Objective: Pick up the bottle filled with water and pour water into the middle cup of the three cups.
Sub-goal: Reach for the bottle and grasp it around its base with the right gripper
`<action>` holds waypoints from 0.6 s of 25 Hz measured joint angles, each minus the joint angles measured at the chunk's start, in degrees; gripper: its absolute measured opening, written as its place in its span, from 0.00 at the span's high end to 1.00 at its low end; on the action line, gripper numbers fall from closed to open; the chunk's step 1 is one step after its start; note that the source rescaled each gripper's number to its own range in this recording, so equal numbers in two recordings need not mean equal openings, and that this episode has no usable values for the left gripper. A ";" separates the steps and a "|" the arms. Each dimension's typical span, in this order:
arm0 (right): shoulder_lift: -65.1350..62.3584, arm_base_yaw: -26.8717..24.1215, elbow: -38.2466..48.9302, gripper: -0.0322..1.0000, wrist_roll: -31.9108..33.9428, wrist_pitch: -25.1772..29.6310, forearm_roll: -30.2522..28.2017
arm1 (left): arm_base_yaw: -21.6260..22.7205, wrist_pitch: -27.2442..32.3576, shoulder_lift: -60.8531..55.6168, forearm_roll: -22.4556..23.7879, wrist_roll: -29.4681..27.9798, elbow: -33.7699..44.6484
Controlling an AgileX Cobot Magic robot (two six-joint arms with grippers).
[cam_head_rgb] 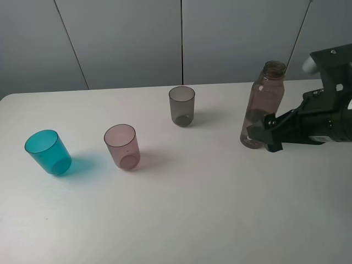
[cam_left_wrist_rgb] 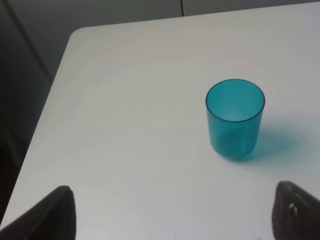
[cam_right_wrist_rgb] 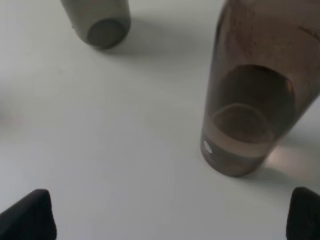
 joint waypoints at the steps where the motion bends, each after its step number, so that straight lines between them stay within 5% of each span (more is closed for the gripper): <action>1: 1.11 0.00 1.47 0.00 -0.12 -3.12 0.00 | 0.00 0.00 0.00 0.00 -0.23 0.00; 15: 19.37 0.00 5.25 0.00 1.11 -29.64 1.56 | 0.00 0.00 0.00 0.00 -0.23 0.00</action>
